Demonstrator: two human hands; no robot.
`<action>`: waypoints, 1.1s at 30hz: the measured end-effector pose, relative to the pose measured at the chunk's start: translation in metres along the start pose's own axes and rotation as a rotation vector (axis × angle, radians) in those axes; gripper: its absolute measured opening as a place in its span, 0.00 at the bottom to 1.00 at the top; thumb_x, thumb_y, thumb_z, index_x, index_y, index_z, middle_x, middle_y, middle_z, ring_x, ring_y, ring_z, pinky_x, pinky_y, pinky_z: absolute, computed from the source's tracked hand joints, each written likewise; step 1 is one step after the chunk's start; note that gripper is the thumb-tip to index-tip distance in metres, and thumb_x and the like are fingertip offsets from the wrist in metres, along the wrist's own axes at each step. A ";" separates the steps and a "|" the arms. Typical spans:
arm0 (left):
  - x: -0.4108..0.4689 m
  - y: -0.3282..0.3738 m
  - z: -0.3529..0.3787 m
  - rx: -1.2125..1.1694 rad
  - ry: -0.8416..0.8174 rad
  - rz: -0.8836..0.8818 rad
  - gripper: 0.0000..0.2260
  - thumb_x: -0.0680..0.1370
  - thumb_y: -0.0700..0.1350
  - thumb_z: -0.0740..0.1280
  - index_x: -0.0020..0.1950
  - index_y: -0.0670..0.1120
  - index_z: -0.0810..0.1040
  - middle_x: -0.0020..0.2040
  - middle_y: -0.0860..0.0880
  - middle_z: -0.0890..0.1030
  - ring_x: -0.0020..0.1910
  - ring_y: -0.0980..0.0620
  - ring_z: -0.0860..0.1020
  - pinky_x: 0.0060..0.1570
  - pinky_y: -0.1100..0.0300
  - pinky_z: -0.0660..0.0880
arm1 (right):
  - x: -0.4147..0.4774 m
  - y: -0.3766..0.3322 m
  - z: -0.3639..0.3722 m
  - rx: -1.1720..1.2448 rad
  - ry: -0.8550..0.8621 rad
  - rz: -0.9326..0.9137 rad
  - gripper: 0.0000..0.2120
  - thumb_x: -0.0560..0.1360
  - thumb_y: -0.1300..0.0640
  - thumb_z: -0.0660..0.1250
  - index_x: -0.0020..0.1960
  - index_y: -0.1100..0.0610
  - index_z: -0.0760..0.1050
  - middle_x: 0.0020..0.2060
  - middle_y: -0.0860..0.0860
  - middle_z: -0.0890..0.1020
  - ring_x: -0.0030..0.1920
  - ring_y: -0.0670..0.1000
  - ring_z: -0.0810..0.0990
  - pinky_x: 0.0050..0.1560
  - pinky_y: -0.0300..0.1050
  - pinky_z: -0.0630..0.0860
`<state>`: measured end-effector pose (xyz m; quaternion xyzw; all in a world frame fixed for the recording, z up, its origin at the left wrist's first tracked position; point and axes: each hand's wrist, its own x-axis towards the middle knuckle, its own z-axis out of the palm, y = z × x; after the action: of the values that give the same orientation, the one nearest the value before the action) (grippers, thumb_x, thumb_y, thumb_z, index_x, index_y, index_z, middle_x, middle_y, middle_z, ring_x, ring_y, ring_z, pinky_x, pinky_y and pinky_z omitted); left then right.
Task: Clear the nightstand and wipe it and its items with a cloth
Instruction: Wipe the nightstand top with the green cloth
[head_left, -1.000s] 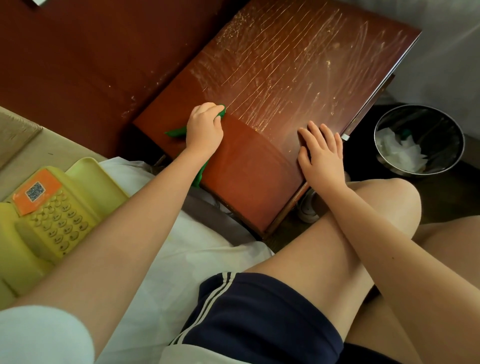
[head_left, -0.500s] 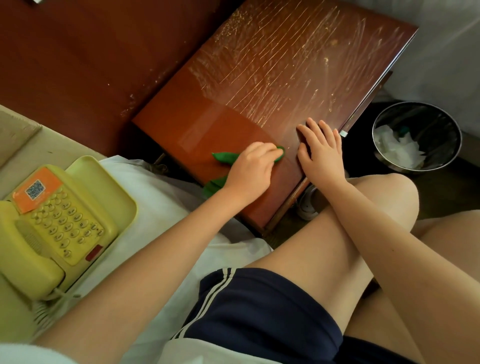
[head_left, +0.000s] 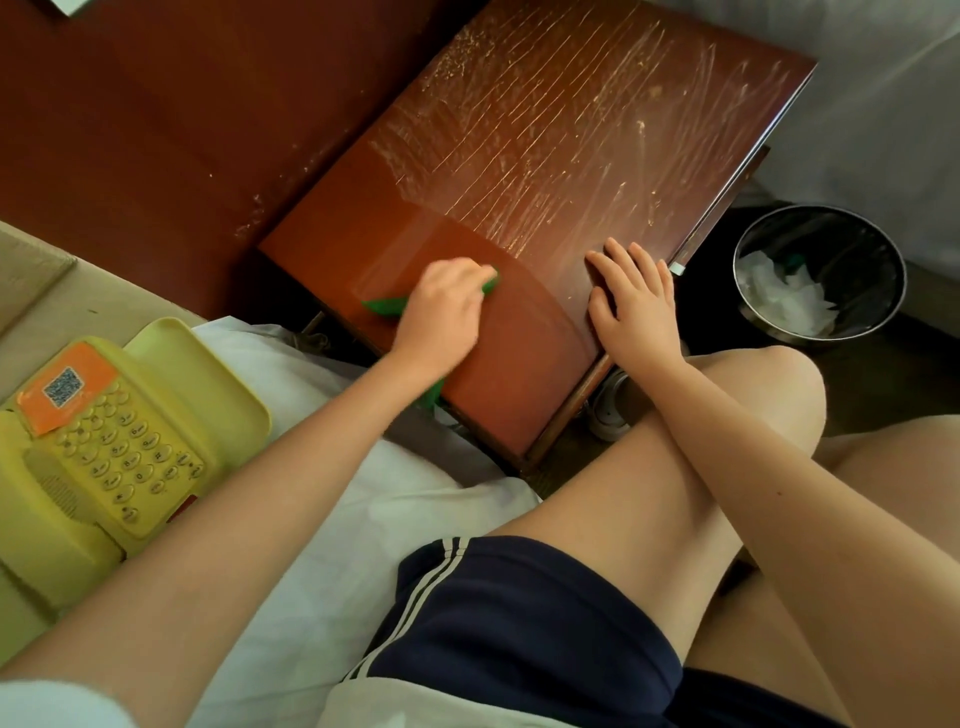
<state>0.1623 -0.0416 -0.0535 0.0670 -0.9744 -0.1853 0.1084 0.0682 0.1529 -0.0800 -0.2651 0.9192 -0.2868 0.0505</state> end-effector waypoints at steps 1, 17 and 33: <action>0.010 -0.006 -0.001 0.013 0.031 -0.145 0.14 0.79 0.35 0.59 0.63 0.39 0.76 0.59 0.42 0.78 0.60 0.42 0.72 0.61 0.53 0.67 | 0.000 0.000 0.000 0.007 0.001 0.003 0.20 0.81 0.56 0.54 0.72 0.53 0.64 0.74 0.51 0.62 0.76 0.54 0.52 0.74 0.51 0.41; -0.041 0.067 0.021 -0.083 -0.174 0.301 0.16 0.76 0.37 0.57 0.56 0.36 0.80 0.52 0.40 0.81 0.52 0.41 0.77 0.57 0.52 0.72 | 0.000 0.000 -0.005 0.010 -0.043 0.013 0.20 0.82 0.56 0.53 0.73 0.52 0.63 0.75 0.50 0.60 0.76 0.53 0.51 0.73 0.47 0.40; -0.002 0.082 0.036 -0.031 -0.038 0.041 0.15 0.77 0.35 0.58 0.60 0.37 0.78 0.56 0.40 0.79 0.56 0.40 0.75 0.56 0.49 0.73 | -0.003 0.007 -0.015 0.002 -0.037 0.058 0.21 0.82 0.59 0.51 0.75 0.56 0.61 0.76 0.53 0.57 0.76 0.54 0.50 0.74 0.47 0.44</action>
<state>0.1487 0.0467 -0.0554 0.0416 -0.9745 -0.1991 0.0948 0.0635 0.1669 -0.0714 -0.2434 0.9252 -0.2811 0.0763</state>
